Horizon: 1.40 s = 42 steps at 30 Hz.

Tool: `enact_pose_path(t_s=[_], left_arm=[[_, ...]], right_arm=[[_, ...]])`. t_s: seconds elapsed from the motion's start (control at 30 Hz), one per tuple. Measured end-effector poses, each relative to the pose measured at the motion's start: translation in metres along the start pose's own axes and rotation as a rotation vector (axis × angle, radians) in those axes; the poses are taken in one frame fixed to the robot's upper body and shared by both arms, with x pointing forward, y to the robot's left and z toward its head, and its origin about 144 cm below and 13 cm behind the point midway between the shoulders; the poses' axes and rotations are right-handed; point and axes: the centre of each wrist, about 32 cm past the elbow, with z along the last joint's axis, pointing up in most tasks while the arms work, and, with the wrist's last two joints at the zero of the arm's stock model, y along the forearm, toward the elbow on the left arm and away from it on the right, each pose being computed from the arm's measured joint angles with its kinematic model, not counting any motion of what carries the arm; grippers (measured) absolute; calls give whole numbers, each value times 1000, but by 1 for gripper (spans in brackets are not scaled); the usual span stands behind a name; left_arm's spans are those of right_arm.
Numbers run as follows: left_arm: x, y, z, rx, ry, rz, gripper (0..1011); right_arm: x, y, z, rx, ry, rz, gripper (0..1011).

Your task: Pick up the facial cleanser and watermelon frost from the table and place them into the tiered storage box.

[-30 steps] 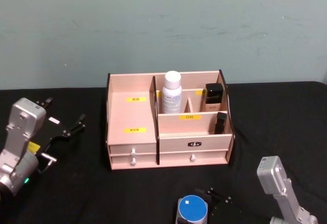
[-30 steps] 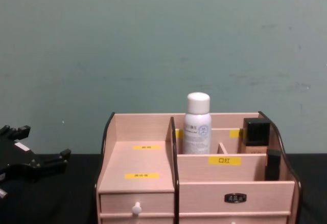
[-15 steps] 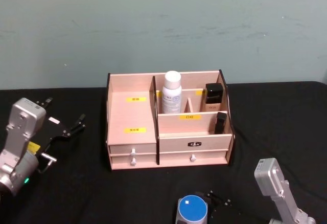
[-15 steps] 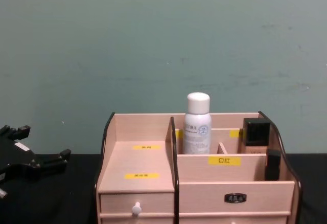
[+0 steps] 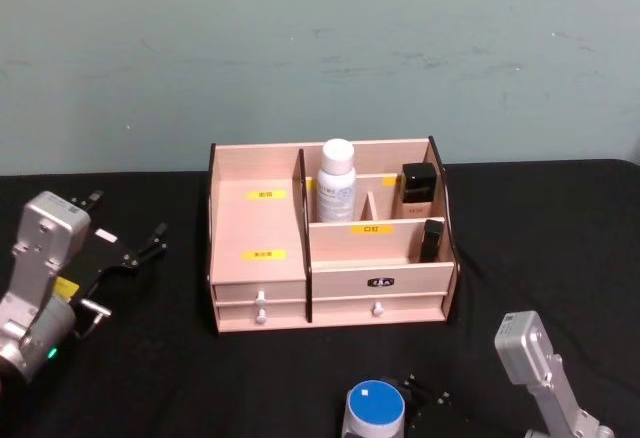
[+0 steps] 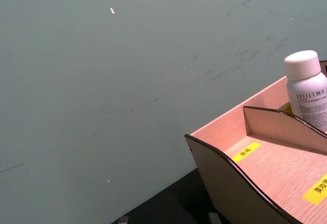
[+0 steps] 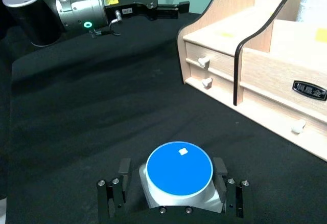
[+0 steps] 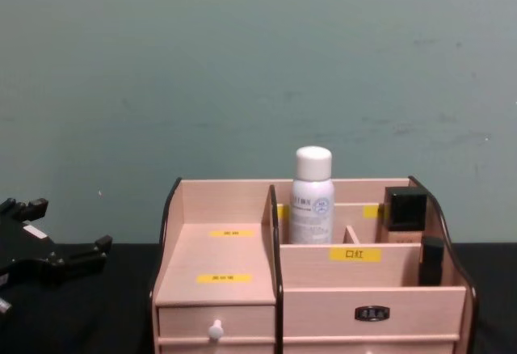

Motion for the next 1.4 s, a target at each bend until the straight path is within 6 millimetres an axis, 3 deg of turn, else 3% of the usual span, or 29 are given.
enact_pose_path(t_s=[0.6,0.77,1.27,1.4], left_arm=[[0,0,0,0,0,0,1010],[0,0,0,0,0,0,1010],[0,0,0,0,0,0,1010],[0,0,0,0,0,0,1010]], right_arm=[[0,3,-1,-5,-6,3,1000],[0,3,-1,-4,-6,3,892],[-4,-2,0,21,-5,11,736],[-6,-4,2,24,-9,12,736]])
